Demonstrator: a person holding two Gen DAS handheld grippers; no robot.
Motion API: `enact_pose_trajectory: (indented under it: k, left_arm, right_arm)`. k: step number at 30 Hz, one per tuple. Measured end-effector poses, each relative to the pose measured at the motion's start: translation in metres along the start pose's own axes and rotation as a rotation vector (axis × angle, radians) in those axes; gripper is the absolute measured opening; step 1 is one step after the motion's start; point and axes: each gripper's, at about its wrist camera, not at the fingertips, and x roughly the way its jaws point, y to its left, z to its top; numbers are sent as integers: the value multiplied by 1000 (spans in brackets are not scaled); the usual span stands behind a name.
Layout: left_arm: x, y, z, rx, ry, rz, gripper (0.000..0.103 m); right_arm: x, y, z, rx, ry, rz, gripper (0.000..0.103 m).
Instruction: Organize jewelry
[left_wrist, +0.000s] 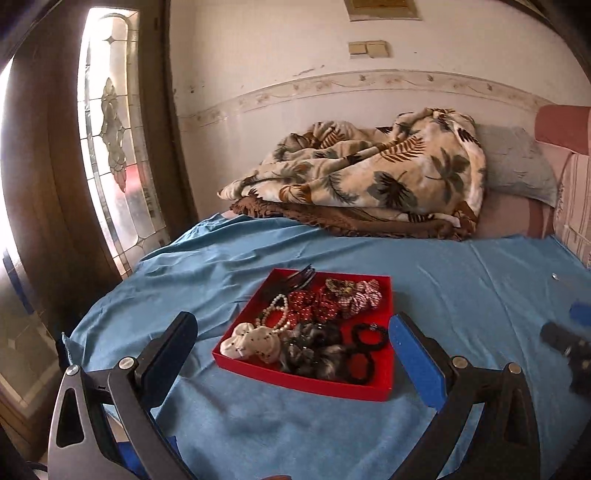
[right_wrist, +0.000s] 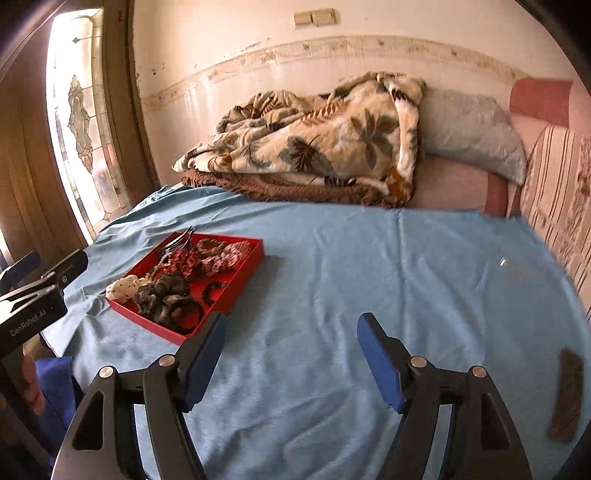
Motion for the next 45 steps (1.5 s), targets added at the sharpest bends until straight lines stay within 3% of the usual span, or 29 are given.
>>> enact_pose_trajectory:
  k: [6,17,29,45]
  left_arm:
    - [3,-10,-6,10,36,-25,103]
    - [18,-4,-21,-11,128,-71,103]
    - [33,3,-36,-27,202,-113,103]
    - [49,14,-47,-52,270,-116,103]
  right_arm:
    - [-8,-7,14,-101,25,-63,86]
    - [30,33,-32,-65,152,-21,86]
    - [34,31,-37,15,179,-41,86]
    - [39,57,-35,-36,184,-27,87]
